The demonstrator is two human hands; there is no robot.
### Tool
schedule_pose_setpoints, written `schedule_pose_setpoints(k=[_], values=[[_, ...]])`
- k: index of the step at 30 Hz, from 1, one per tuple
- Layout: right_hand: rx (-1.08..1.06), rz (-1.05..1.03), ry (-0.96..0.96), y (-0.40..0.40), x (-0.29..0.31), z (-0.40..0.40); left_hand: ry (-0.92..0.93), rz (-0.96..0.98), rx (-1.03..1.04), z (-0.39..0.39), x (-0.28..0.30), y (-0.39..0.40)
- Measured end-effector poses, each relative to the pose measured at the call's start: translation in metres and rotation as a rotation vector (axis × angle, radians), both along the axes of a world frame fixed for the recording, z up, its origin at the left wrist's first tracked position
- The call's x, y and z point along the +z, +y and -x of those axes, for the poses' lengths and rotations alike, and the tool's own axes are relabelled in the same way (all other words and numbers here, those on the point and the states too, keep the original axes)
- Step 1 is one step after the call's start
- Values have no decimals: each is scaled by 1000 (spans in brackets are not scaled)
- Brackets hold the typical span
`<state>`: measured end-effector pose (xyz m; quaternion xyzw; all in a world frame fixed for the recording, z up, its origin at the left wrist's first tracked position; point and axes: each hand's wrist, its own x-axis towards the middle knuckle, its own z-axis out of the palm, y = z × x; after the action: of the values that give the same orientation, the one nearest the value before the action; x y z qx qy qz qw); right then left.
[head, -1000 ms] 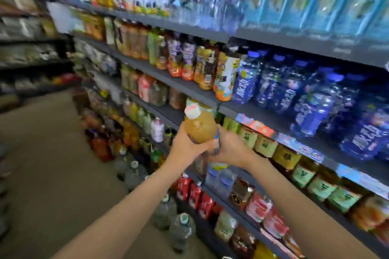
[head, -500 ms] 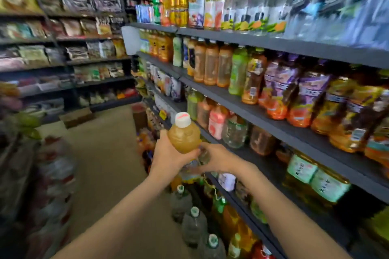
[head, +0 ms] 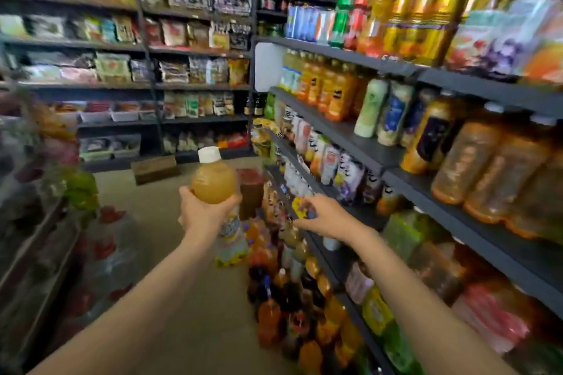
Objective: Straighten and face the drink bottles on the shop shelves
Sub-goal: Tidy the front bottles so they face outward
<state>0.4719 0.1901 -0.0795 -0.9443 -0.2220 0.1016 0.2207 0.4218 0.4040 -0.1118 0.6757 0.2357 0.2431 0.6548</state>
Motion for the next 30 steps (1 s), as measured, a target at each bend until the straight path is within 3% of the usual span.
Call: schedule_pose_setpoints(k=[7,12,16,24,30], values=[[-97,41,-132,72,43,-162,-77,-102,-168,-177,51,77],[-56,-105,-36,118,59,-277,-126,-179,-415,-292,58,93],[43,-186,81,158,56,-388,-59,-256,-462,-408,56,120],[-58,-411,59,268,51,-574,-151,-64,-477,-614,88,201],[-320,-530,-120,325,33,-708,-122,-149,-541,-774,76,219]])
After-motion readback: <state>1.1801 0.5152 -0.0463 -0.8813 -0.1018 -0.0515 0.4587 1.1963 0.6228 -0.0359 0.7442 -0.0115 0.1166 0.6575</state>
